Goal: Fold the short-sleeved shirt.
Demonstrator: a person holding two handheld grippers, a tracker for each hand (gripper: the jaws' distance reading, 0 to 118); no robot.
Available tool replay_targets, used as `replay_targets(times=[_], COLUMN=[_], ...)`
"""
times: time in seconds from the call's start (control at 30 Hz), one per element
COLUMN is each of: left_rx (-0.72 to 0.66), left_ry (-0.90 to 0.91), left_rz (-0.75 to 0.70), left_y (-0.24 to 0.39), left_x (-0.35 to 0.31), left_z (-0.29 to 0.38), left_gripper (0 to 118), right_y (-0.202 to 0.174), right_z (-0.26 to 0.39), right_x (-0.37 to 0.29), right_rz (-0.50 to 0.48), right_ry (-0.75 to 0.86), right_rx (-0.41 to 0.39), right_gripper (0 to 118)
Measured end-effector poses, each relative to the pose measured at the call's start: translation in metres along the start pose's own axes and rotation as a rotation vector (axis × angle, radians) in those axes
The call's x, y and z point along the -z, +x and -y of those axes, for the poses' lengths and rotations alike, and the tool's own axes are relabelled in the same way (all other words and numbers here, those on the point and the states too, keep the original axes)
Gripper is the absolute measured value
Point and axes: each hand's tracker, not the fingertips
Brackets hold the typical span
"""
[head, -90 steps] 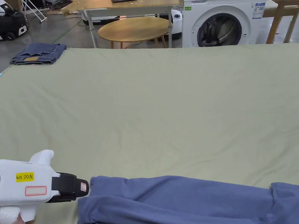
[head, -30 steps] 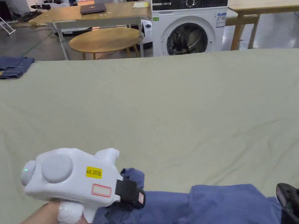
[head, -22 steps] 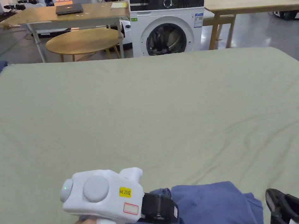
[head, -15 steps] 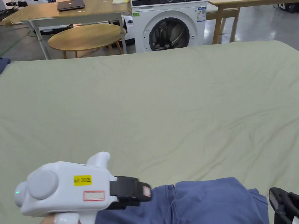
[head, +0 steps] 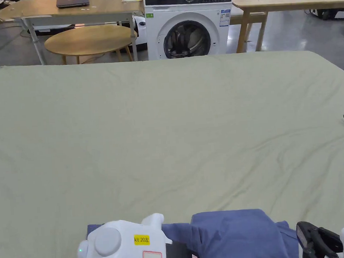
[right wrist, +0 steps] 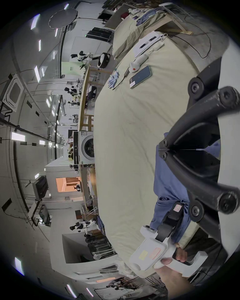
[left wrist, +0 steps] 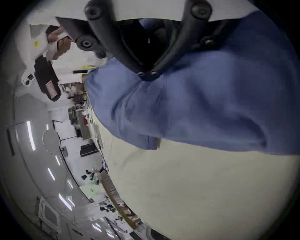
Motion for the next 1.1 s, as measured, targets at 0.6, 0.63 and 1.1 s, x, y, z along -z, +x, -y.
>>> replay_targets(times=[0.6,0.63,1.1], left_rx=[-0.054,-0.072,-0.214], left_ry=[0.226,0.206,0.102], left_rz=[-0.189,-0.125,0.311], left_y=[-0.09,-0.096,-0.143], left_x=[-0.212,-0.208,-0.133], left_z=[0.009,0.009,-0.022], left_gripper=[0,3,53], right_y=[-0.043,-0.045,-0.046], right_z=[-0.009,-0.009,-0.007], right_x=[0.026,0.026,0.024], right_rz=[-0.085,-0.088,-0.079], right_ry=[-0.007,-0.013,-0.049], right_rx=[-0.057,-0.057,-0.088], right_gripper=[0,0,0])
